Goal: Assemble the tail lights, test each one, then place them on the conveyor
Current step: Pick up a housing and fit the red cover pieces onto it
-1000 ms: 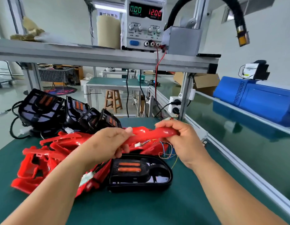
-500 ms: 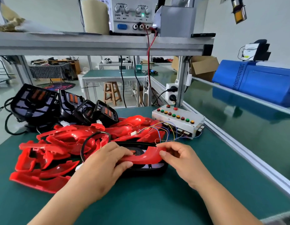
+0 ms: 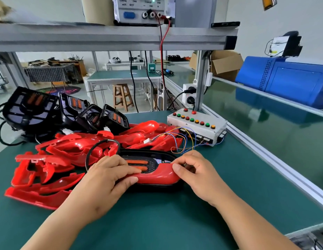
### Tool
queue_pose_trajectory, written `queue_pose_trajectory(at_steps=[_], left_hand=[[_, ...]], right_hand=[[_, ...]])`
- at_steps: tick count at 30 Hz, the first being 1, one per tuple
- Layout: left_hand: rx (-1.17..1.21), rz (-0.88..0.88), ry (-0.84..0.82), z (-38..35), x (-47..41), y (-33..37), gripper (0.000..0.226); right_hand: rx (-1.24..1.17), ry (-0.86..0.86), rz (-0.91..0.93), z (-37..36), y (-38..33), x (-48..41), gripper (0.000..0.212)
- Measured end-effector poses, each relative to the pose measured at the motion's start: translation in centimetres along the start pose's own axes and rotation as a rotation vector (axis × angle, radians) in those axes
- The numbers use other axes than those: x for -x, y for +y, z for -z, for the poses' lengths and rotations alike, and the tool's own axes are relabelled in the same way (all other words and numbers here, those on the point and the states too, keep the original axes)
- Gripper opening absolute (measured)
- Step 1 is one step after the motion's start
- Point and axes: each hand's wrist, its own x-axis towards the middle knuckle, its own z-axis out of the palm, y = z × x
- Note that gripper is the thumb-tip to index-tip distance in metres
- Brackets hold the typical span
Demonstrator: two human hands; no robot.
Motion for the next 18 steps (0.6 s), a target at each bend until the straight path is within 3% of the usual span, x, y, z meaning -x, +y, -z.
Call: queue_pose_trajectory(at_steps=[5, 11, 15, 18], left_hand=[[0.034, -0.031, 0.045, -0.2, 0.5, -0.1, 0.037], [-0.035, 0.014, 0.087, -0.7, 1.0, -0.4, 0.037], [-0.114, 0.026, 0.089, -1.0, 1.4, -0.1, 0.038], [-0.113, -0.01, 0.1, -1.3, 1.5, -0.1, 0.036]], right_hand=[[-0.074, 0.031, -0.04, -0.1, 0.4, -0.1, 0.017], [0.007, 0.021, -0.159, -0.2, 0.9, -0.1, 0.018], [0.09, -0.123, -0.202, -0.3, 0.8, -0.1, 0.059], [-0.04, -0.118, -0.191, -0.7, 0.4, 0.0, 0.081]])
